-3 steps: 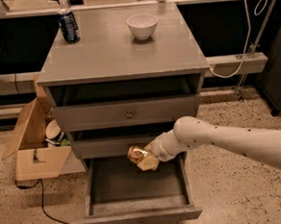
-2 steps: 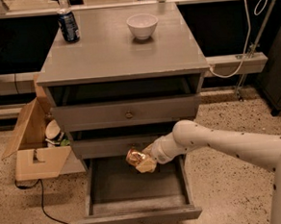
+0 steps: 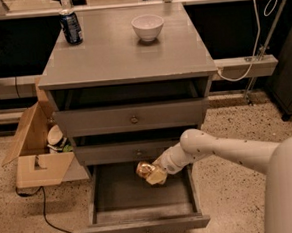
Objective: Place orange can into bottom drawer
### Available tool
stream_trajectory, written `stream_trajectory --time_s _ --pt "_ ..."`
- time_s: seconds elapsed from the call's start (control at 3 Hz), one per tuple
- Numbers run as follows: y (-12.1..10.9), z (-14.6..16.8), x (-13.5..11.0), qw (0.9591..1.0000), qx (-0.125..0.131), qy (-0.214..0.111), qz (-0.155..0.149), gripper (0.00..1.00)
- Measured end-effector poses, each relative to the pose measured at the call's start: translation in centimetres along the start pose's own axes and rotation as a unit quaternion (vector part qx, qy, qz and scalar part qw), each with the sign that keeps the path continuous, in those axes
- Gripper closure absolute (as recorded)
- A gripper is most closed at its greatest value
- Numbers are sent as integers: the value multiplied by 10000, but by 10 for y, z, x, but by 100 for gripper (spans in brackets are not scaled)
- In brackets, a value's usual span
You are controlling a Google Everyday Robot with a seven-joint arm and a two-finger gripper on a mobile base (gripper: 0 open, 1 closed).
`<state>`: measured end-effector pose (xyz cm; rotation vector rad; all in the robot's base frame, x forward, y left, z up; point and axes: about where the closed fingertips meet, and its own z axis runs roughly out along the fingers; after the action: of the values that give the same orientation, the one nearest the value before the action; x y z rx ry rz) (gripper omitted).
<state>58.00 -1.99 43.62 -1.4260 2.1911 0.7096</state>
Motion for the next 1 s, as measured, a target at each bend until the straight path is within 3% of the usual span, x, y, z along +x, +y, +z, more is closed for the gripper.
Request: stream_trajectory --time_s 0.33,0.67,1.0 --pt "-30 32 71 9989 -147 369 246 100" --pt "-51 48 115 9982 -112 455 383 100" --pt "-65 74 142 9978 -20 521 416 100"
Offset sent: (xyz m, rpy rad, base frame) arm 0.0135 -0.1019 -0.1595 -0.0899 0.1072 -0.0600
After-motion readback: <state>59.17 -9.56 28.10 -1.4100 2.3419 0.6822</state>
